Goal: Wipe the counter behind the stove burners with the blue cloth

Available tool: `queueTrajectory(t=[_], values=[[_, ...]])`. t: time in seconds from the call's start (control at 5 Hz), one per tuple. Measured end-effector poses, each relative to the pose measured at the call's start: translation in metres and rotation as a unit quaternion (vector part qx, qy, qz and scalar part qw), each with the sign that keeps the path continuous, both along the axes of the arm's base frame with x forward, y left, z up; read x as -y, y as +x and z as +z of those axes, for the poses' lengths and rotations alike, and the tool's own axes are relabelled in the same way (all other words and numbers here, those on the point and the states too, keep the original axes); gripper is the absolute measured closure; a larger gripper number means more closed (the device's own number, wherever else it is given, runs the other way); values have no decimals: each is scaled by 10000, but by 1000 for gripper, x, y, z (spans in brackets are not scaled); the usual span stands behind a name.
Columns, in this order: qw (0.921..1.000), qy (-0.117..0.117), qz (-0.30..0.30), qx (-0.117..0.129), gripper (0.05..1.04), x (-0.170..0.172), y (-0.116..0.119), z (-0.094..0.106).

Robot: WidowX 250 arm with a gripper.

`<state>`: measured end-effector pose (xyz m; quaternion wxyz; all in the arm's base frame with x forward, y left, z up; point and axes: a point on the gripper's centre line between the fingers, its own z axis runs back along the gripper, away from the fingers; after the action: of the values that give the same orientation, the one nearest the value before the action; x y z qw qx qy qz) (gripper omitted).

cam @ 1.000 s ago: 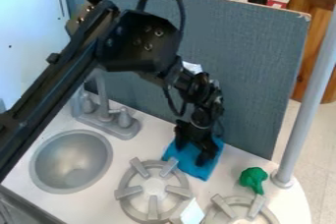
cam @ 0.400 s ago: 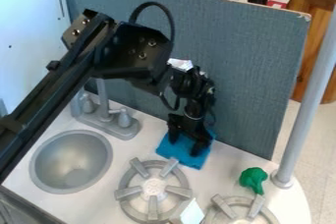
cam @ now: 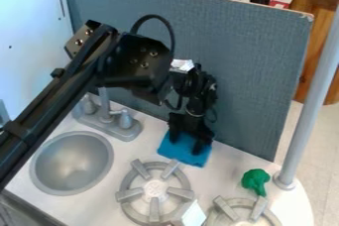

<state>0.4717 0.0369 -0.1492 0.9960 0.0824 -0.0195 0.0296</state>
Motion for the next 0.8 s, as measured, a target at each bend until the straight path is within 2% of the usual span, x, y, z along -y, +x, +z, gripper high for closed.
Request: queueTrajectory(t=[0.2, 0.8], values=[[9995, -56, 279, -97, 81, -11, -6, -1], [9932, 104, 1113, -317, 82, -74, -26, 0]])
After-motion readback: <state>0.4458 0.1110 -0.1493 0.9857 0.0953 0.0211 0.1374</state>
